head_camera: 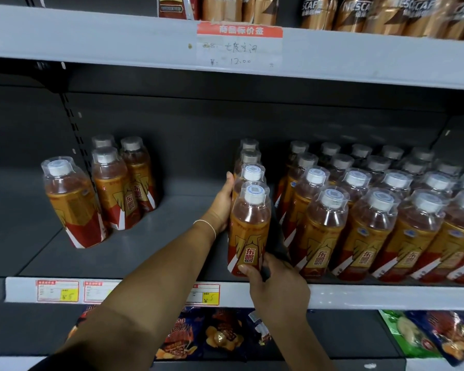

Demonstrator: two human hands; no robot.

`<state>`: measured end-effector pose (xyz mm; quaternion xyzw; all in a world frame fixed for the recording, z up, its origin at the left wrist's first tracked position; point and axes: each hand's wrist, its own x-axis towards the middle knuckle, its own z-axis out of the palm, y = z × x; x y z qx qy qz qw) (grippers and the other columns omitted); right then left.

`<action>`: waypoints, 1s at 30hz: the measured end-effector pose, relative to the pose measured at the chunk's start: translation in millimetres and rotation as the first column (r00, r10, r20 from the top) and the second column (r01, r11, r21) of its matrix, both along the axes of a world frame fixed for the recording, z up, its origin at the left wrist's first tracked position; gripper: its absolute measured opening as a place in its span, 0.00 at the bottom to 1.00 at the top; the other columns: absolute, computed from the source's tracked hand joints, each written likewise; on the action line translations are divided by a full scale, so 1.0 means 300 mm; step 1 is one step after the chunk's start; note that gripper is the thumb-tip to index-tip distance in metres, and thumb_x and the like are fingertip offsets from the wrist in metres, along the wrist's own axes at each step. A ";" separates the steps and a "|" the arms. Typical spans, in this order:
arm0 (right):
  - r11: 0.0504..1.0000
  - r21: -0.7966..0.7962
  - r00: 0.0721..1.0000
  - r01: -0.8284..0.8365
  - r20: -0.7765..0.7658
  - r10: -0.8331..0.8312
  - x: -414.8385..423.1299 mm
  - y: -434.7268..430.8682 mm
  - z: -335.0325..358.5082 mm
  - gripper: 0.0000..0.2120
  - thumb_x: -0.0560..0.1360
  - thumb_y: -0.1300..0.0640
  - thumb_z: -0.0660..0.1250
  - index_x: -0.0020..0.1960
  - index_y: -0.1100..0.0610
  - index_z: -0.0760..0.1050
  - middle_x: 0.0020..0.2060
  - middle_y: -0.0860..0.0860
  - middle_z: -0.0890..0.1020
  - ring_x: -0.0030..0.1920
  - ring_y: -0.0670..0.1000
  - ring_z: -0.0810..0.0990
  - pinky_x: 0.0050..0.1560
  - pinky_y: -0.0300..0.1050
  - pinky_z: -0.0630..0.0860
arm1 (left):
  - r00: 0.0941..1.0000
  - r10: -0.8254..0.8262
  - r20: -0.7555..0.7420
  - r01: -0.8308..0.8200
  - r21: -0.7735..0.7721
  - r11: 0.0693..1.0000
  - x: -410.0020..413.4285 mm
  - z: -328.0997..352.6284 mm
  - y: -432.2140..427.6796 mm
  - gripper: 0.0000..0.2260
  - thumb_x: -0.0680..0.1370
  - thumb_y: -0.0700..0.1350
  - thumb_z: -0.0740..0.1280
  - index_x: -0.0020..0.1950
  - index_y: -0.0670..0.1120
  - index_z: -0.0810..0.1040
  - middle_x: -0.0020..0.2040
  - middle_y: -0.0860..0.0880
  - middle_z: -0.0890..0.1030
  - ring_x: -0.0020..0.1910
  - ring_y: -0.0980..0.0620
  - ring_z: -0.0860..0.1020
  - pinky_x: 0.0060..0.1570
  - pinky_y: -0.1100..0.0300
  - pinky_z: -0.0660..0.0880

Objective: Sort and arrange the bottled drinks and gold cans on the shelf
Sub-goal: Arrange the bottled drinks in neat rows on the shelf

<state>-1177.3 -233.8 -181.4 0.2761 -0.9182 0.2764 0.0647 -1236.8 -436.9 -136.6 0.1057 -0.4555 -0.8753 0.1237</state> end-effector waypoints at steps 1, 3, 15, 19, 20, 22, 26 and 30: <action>1.000 -0.002 1.000 -0.001 0.009 0.002 -0.005 0.006 0.000 0.25 0.76 0.32 0.59 0.66 0.44 0.75 0.56 0.40 0.81 0.54 0.42 0.79 0.49 0.35 0.73 | 1.000 0.002 0.001 -0.002 -0.003 1.000 -0.007 -0.002 0.006 0.26 0.81 0.64 0.49 0.60 0.47 0.76 0.53 0.50 0.83 0.45 0.52 0.84 0.48 0.56 0.77; 1.000 -0.007 1.000 -0.003 0.026 0.003 -0.013 0.016 0.001 0.24 0.76 0.33 0.59 0.66 0.44 0.74 0.57 0.40 0.81 0.55 0.42 0.79 0.50 0.36 0.73 | 1.000 -0.001 0.001 0.001 -0.011 1.000 -0.019 -0.006 0.016 0.26 0.81 0.64 0.49 0.61 0.47 0.76 0.50 0.48 0.85 0.45 0.51 0.84 0.50 0.55 0.76; 0.999 -0.038 0.999 0.017 0.052 -0.015 -0.042 0.060 0.001 0.23 0.76 0.33 0.59 0.65 0.43 0.75 0.54 0.40 0.82 0.54 0.42 0.79 0.51 0.37 0.73 | 1.000 -0.004 -0.003 0.004 0.014 1.000 -0.065 -0.016 0.057 0.27 0.81 0.65 0.49 0.58 0.47 0.77 0.54 0.47 0.82 0.53 0.53 0.81 0.46 0.56 0.79; 0.998 -0.059 0.999 0.008 0.041 -0.006 -0.048 0.068 -0.003 0.21 0.76 0.34 0.59 0.62 0.44 0.77 0.51 0.41 0.83 0.51 0.43 0.80 0.48 0.38 0.74 | 1.000 0.008 0.005 -0.008 0.029 1.000 -0.074 -0.018 0.064 0.28 0.80 0.66 0.50 0.54 0.48 0.80 0.56 0.48 0.78 0.55 0.53 0.76 0.46 0.56 0.79; 0.998 -0.062 0.999 0.012 0.040 -0.010 -0.048 0.070 -0.004 0.21 0.76 0.34 0.60 0.61 0.44 0.77 0.51 0.41 0.83 0.51 0.43 0.80 0.47 0.38 0.73 | 1.000 0.010 0.006 -0.010 0.024 1.000 -0.076 -0.019 0.065 0.28 0.80 0.66 0.50 0.53 0.48 0.81 0.56 0.48 0.80 0.55 0.52 0.78 0.46 0.56 0.79; 0.997 -0.075 0.999 0.016 0.033 -0.013 -0.051 0.074 -0.006 0.20 0.76 0.34 0.60 0.60 0.44 0.78 0.51 0.41 0.83 0.51 0.43 0.80 0.46 0.38 0.73 | 1.000 0.007 0.013 -0.007 0.012 1.000 -0.078 -0.020 0.068 0.28 0.80 0.66 0.50 0.53 0.48 0.82 0.53 0.46 0.83 0.52 0.52 0.82 0.47 0.55 0.78; 0.996 -0.086 0.999 0.013 0.033 -0.011 -0.055 0.082 -0.008 0.21 0.76 0.34 0.60 0.61 0.44 0.78 0.52 0.41 0.83 0.52 0.43 0.80 0.48 0.37 0.73 | 1.000 0.004 0.025 -0.004 0.019 1.000 -0.088 -0.021 0.073 0.27 0.80 0.66 0.50 0.56 0.48 0.78 0.54 0.50 0.80 0.54 0.54 0.78 0.48 0.55 0.78; 0.993 -0.120 1.000 0.018 0.027 -0.015 -0.060 0.089 -0.011 0.21 0.76 0.35 0.63 0.61 0.45 0.79 0.51 0.42 0.84 0.51 0.44 0.81 0.48 0.38 0.74 | 1.000 0.009 0.027 -0.009 -0.003 1.000 -0.098 -0.025 0.079 0.27 0.80 0.66 0.50 0.57 0.48 0.78 0.53 0.49 0.83 0.53 0.53 0.80 0.48 0.55 0.78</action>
